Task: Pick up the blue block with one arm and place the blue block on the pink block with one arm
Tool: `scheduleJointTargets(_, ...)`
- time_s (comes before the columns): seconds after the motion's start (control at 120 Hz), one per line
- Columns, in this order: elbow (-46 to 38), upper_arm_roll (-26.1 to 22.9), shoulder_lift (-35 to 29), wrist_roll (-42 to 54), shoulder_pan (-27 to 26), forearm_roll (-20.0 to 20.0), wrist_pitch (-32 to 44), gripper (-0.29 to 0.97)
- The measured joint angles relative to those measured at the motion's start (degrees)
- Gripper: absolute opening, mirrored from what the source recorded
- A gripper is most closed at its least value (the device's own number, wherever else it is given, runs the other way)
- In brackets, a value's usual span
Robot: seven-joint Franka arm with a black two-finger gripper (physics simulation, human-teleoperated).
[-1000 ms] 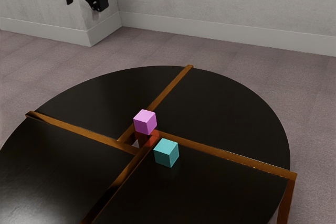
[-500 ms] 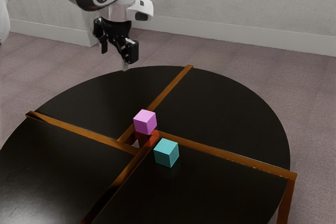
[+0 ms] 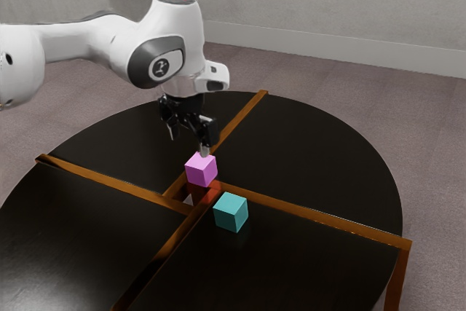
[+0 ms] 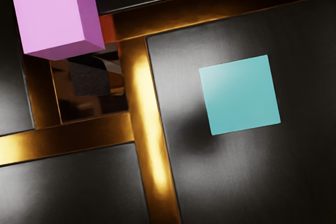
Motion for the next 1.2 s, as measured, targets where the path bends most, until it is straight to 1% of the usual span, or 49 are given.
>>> scheduleJointTargets(0.083, -3.5, 0.0, 0.1, -0.6, 0.0, -2.9, 3.3, 0.68)
scheduleJointTargets(0.217, -7.2, 0.0, 0.6, -2.0, -0.1, -6.2, 7.9, 0.68)
scheduleJointTargets(0.358, -8.0, -0.1, 3.4, -3.3, -0.5, -10.0, 12.1, 0.68)
scheduleJointTargets(0.5, -8.0, -0.3, 6.6, -4.6, -0.7, -12.4, 14.7, 0.68)
scheduleJointTargets(0.692, -6.6, -0.8, 12.8, -6.0, -0.3, -14.1, 16.8, 0.68)
scheduleJointTargets(0.892, -3.0, -1.6, 17.6, -6.9, -0.2, -15.5, 18.2, 0.68)
scheduleJointTargets(1.2, -2.7, -1.8, 20.1, -7.7, 1.0, -15.8, 18.8, 0.68)
